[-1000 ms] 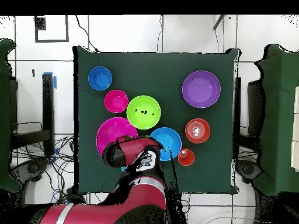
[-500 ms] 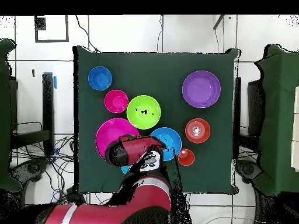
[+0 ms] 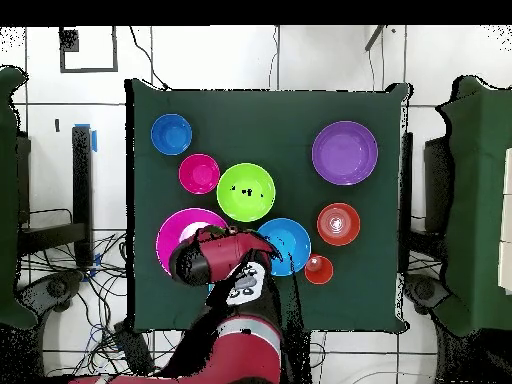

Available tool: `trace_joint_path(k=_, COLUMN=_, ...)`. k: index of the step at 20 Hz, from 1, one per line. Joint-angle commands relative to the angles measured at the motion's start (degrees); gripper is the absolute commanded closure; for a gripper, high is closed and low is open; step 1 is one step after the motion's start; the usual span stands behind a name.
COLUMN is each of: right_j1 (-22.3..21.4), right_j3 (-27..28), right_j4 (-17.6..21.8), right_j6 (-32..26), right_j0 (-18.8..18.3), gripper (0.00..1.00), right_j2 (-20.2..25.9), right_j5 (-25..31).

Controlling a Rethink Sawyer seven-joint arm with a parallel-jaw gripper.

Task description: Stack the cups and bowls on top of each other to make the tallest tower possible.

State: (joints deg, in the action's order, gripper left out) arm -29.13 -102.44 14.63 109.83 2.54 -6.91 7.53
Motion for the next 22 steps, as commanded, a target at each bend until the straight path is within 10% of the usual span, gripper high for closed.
trace_joint_path(k=1, right_j1=-2.85, right_j3=-0.73, right_j4=-2.63, right_j6=7.04, right_j0=2.17, gripper=0.00, right_j2=3.27, right_j5=6.45)
trace_joint_path(k=22, right_j1=0.30, right_j3=-1.25, right_j4=-1.67, right_j6=5.85, right_j0=-2.81, gripper=0.00, right_j2=9.48, right_j5=-0.90)
